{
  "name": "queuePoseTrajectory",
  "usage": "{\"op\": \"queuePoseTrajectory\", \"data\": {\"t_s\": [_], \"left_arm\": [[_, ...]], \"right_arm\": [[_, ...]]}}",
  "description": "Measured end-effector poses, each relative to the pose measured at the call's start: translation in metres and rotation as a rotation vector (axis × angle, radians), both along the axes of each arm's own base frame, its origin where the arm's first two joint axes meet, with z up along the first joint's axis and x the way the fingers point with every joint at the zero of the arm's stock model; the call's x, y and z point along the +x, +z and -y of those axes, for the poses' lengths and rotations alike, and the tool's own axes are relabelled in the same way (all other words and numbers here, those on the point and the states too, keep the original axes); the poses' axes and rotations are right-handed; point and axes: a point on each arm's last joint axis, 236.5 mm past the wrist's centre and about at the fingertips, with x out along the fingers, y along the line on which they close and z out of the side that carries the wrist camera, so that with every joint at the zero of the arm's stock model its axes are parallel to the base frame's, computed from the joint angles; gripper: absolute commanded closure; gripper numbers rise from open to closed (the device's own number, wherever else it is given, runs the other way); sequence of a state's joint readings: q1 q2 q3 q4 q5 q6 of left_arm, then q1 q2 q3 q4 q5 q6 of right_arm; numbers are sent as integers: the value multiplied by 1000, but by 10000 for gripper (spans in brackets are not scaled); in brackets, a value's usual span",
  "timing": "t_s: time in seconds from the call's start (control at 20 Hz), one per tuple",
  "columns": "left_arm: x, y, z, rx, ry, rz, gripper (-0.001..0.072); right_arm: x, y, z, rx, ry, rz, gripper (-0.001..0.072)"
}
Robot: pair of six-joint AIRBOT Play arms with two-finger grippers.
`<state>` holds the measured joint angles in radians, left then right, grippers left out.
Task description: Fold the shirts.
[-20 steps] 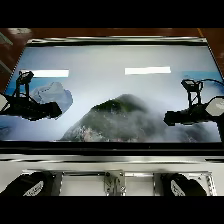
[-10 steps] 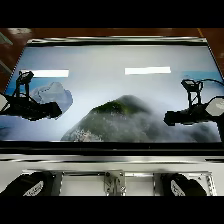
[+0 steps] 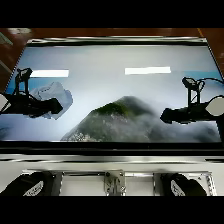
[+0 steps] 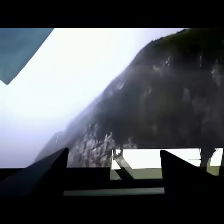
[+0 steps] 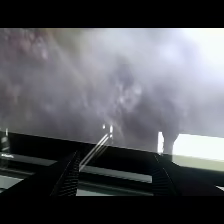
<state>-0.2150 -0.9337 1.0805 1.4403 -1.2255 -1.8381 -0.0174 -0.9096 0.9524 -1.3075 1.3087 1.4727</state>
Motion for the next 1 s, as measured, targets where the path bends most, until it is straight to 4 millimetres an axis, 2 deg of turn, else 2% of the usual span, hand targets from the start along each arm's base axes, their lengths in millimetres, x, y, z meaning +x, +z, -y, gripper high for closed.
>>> {"op": "queuePoseTrajectory", "data": {"t_s": [0.25, 0.35, 0.4, 0.45, 0.6, 0.7, 0.75, 0.85, 1.0], "left_arm": [[26, 15, 4, -29, 16, 122, 81], [34, 18, 3, -30, 24, 154, -13], [42, 19, -4, -11, 38, 177, -13], [54, 20, -19, 24, 62, 201, -13], [94, 15, -101, 134, 227, 207, -13], [106, -12, -160, 158, 346, 101, -13], [107, -30, -182, 146, 385, 31, -13], [106, -72, -202, 84, 421, -115, -13], [104, -127, -212, 12, 445, -268, -13]], "right_arm": [[0, 2, -8, 37, -4, -3, 155], [0, 2, -9, 42, -5, -1, 155], [1, 3, -9, 44, -6, 3, 155], [3, 4, -9, 46, -8, 10, 155], [9, 5, -9, 47, -16, 35, 155], [14, 7, -8, 47, -22, 57, 155], [16, 8, -8, 48, -26, 69, 155], [22, 11, -7, 48, -33, 94, 155], [28, 13, -7, 48, -41, 118, 155]]}}
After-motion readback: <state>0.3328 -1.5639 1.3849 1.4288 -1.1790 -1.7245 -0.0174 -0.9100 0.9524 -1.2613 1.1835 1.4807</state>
